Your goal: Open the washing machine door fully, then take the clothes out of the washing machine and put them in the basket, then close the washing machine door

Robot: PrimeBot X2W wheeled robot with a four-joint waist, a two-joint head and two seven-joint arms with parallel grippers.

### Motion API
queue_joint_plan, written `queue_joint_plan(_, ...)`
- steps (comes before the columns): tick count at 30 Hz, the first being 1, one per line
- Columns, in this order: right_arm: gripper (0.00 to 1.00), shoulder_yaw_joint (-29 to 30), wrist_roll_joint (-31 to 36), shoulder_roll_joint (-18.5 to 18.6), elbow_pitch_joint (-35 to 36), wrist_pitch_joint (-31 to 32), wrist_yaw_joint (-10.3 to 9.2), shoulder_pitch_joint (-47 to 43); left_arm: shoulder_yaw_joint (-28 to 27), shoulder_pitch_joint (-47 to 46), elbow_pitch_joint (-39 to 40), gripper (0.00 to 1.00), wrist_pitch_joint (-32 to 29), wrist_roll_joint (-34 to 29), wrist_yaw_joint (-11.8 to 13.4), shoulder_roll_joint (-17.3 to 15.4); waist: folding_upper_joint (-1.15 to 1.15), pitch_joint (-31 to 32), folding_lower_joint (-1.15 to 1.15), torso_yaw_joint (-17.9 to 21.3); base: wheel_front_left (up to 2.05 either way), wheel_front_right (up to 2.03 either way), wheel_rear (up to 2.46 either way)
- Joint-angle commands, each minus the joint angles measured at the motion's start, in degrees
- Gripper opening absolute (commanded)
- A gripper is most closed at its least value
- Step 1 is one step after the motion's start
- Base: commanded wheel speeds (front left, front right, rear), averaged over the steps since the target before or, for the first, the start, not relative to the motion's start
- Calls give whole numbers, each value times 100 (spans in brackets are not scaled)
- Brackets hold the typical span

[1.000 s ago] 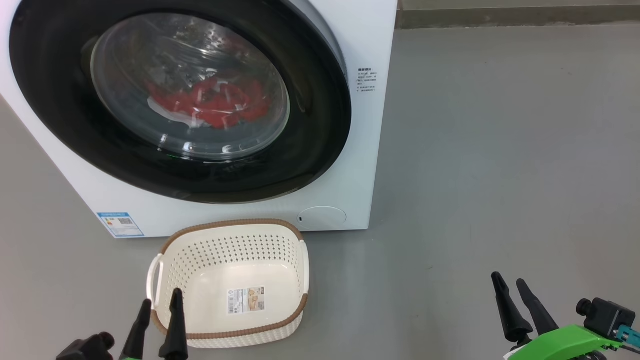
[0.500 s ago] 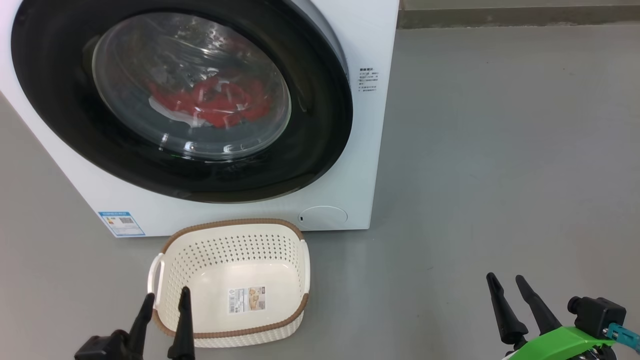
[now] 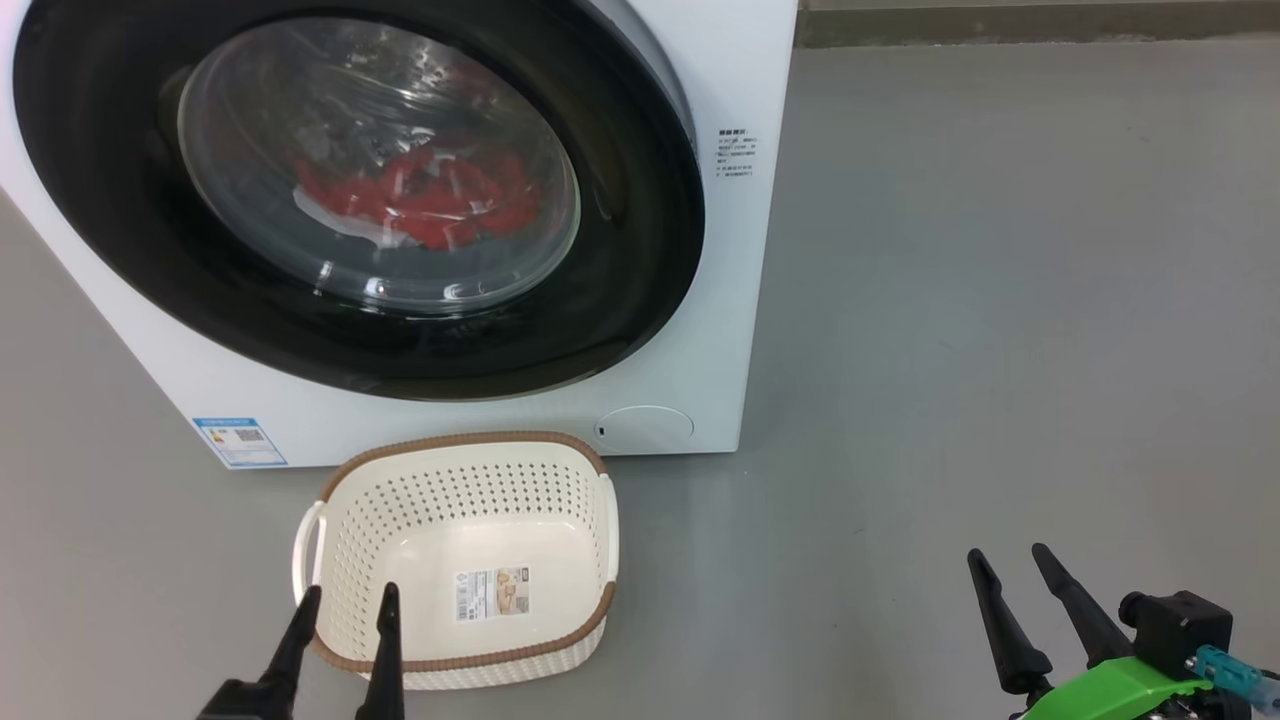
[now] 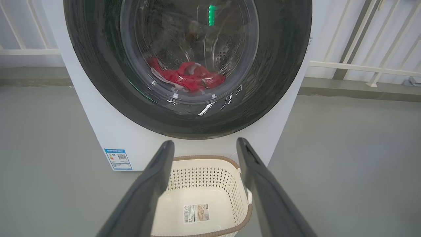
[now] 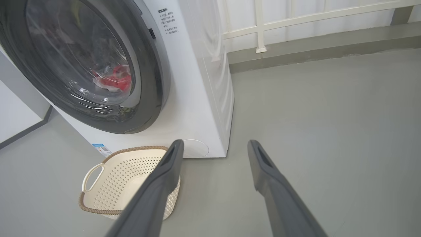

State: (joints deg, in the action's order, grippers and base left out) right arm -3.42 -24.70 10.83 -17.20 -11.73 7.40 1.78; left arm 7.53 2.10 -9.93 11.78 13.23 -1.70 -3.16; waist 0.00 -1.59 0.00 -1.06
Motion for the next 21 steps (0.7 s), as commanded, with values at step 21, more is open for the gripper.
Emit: queue_joint_plan(21,100,-176,983,164,214,-327,9,139,-157,-63,132,100,322,-1005,96,-71,0,-23,0,-26,0,0,0)
